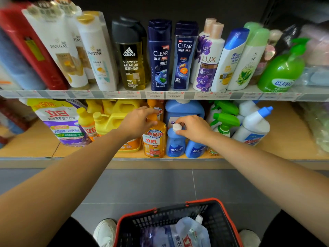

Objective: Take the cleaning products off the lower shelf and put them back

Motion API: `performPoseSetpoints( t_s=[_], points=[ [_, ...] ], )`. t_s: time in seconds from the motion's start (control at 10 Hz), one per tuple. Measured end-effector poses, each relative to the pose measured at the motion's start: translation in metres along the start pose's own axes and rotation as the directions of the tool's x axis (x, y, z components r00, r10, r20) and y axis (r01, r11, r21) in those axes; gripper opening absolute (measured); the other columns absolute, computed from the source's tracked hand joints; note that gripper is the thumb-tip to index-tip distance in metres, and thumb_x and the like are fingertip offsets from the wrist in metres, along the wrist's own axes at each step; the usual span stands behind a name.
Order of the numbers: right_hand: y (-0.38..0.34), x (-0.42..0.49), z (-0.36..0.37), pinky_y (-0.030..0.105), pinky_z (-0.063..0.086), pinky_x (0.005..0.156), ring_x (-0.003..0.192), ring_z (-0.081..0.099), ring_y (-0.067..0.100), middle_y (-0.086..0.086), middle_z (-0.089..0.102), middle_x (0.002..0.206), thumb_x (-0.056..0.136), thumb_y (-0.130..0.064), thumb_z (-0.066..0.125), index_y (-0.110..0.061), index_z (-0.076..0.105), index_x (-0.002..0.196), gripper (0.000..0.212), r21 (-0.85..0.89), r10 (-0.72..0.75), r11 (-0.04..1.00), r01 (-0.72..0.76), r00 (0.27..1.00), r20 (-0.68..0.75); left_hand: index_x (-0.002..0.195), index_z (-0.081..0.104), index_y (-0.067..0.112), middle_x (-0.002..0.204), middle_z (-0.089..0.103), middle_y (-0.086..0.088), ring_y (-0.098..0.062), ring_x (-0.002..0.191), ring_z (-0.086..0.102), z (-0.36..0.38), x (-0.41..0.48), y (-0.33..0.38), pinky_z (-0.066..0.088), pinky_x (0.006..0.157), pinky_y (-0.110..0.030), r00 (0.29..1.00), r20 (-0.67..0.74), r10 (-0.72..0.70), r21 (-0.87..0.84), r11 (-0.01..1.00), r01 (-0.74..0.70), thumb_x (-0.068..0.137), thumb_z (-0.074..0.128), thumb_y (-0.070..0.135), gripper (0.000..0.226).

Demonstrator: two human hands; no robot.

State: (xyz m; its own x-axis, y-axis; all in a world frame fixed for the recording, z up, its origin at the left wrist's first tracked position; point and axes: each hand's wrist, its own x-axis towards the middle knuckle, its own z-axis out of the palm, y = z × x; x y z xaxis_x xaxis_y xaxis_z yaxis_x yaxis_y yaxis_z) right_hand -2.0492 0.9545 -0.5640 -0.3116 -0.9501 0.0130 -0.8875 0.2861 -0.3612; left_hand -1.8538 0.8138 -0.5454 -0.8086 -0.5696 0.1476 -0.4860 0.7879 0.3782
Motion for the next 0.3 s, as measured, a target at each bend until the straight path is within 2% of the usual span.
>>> performPoseSetpoints(
  t_s=[0.1, 0.2, 0.3],
  points=[
    [-0.002, -0.006, -0.006, 0.042, 0.053, 0.082, 0.108, 0.063, 0.029, 0.004, 0.070, 0.117, 0.082, -0.035, 0.077, -0.026, 0.062, 0.129, 0.051, 0.005, -0.024, 1.000, 0.024, 0.999, 0.046, 0.147, 0.048, 0.028, 0.135, 0.059, -0.003, -0.025, 0.109, 0.062, -0.002, -0.006, 0.007, 0.052, 0.079, -0.035, 1.000, 0.000, -0.022, 0.093, 0.995, 0.022, 0.093, 0.068, 0.043, 0.059],
    [0.000, -0.016, -0.018, 0.045, 0.049, 0.098, 0.125, 0.057, 0.027, 0.005, 0.062, 0.136, 0.081, -0.035, 0.080, -0.021, 0.055, 0.140, 0.066, 0.023, -0.077, 0.997, 0.076, 0.996, 0.044, 0.145, 0.051, 0.026, 0.142, 0.056, -0.001, -0.023, 0.120, 0.059, -0.016, -0.019, 0.012, 0.055, 0.083, -0.038, 0.996, -0.090, -0.015, 0.100, 0.995, 0.024, 0.091, 0.070, 0.043, 0.059],
    [0.006, -0.030, -0.032, 0.040, 0.050, 0.098, 0.118, 0.060, 0.022, 0.003, 0.064, 0.132, 0.080, -0.037, 0.080, -0.021, 0.057, 0.139, 0.066, 0.046, -0.049, 0.998, 0.047, 0.998, 0.039, 0.128, 0.067, 0.024, 0.124, 0.069, 0.003, -0.017, 0.107, 0.064, -0.035, -0.031, 0.015, 0.055, 0.079, -0.035, 0.989, -0.146, -0.027, 0.026, 0.999, 0.031, 0.092, 0.069, 0.039, 0.039]
  ],
)
